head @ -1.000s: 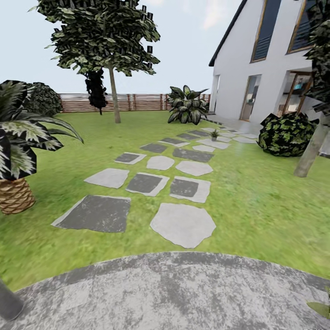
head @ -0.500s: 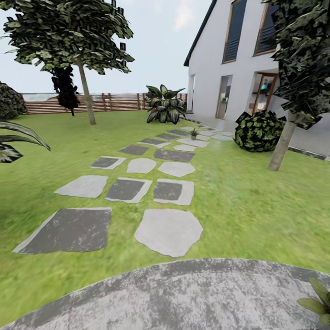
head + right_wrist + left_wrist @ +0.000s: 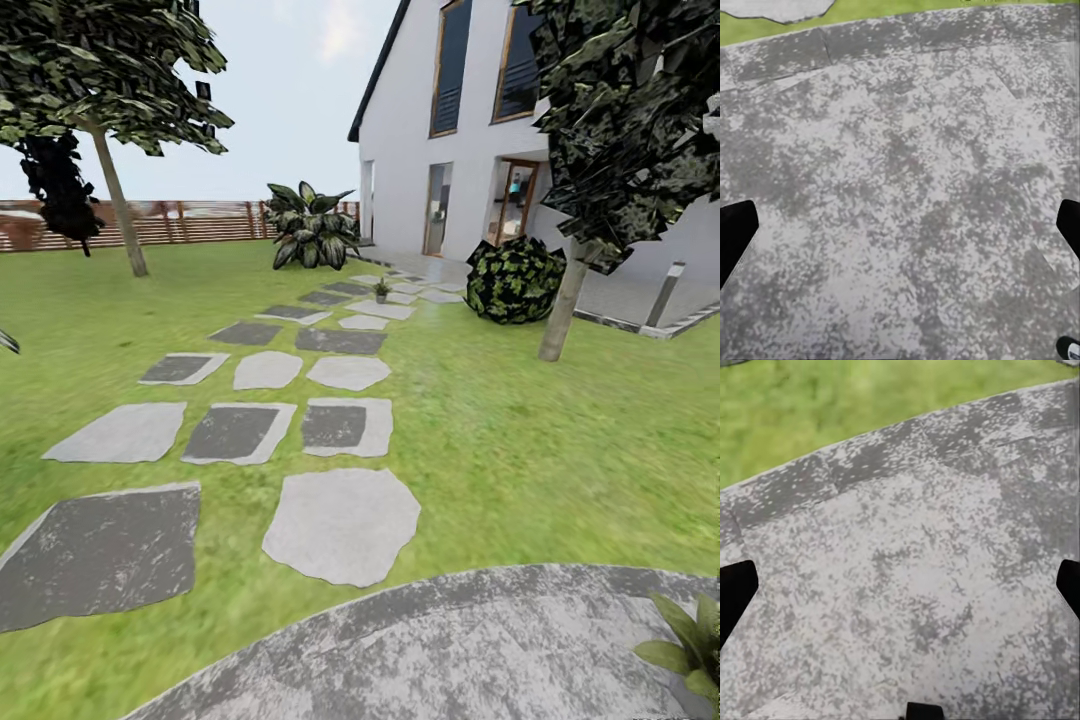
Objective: Pick up the pesticide atomizer in the garden and spray insectifuge to fully cover both potted plants in the garden.
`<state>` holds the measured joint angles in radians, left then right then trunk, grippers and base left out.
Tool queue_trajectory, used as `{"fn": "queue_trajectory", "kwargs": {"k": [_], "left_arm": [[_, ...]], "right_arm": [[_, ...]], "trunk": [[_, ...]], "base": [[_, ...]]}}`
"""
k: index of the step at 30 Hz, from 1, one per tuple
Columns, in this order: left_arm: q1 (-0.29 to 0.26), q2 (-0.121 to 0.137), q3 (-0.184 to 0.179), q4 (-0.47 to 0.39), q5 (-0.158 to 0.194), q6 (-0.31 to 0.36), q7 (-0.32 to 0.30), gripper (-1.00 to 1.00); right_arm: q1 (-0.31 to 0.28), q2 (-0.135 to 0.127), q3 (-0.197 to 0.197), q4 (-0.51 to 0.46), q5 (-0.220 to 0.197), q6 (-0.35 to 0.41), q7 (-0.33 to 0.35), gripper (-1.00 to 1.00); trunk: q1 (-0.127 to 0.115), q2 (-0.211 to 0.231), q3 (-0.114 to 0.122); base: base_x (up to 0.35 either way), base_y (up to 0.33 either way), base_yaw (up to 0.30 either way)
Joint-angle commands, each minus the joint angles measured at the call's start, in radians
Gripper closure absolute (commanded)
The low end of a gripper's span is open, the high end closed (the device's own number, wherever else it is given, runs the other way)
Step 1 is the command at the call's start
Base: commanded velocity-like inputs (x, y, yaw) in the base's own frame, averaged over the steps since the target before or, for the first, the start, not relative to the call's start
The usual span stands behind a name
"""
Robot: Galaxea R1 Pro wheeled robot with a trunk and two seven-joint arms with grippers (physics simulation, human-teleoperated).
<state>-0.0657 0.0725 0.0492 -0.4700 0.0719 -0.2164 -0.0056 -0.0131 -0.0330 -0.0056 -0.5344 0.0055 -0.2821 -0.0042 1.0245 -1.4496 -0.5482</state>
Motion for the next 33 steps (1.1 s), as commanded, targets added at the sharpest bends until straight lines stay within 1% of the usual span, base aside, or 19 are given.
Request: {"fn": "queue_trajectory", "kwargs": {"k": [1,9,14,22,25,33], "left_arm": [[0.000,0.000,-0.001,0.001,0.007,-0.003,-0.001,-1.00],[0.000,0.001,0.000,0.001,0.011,-0.003,-0.001,-1.00],[0.000,0.000,-0.002,0.001,0.007,-0.003,-0.001,-1.00],[0.000,0.000,-0.007,0.001,0.003,-0.003,-0.001,-1.00],[0.000,0.000,-0.009,0.001,0.003,-0.003,-0.001,-1.00],[0.000,0.000,-0.010,0.001,0.003,-0.004,-0.001,-1.00]], "right_arm": [[-0.001,0.000,-0.001,0.001,0.001,-0.003,0.000,-1.00],[-0.001,0.001,0.001,0.002,0.001,-0.002,0.000,-1.00],[-0.001,0.001,0.001,0.003,0.001,-0.003,0.000,-1.00],[-0.001,0.001,0.001,0.003,0.001,-0.002,0.000,-1.00],[-0.001,0.001,0.000,0.002,0.001,-0.002,0.000,-1.00],[-0.001,0.001,-0.001,0.003,0.001,0.000,0.000,-1.00]], "trunk": [[0.000,0.000,-0.002],[0.000,0.000,-0.006],[0.000,0.000,-0.009],[0.000,0.000,-0.014],[0.000,0.000,-0.015],[0.000,0.000,-0.015]], "base": [[0.295,0.221,-0.289],[0.291,0.225,-0.288],[0.288,0.218,-0.287],[0.326,0.069,-0.285],[0.335,0.008,-0.170],[0.337,0.001,-0.054]]}}
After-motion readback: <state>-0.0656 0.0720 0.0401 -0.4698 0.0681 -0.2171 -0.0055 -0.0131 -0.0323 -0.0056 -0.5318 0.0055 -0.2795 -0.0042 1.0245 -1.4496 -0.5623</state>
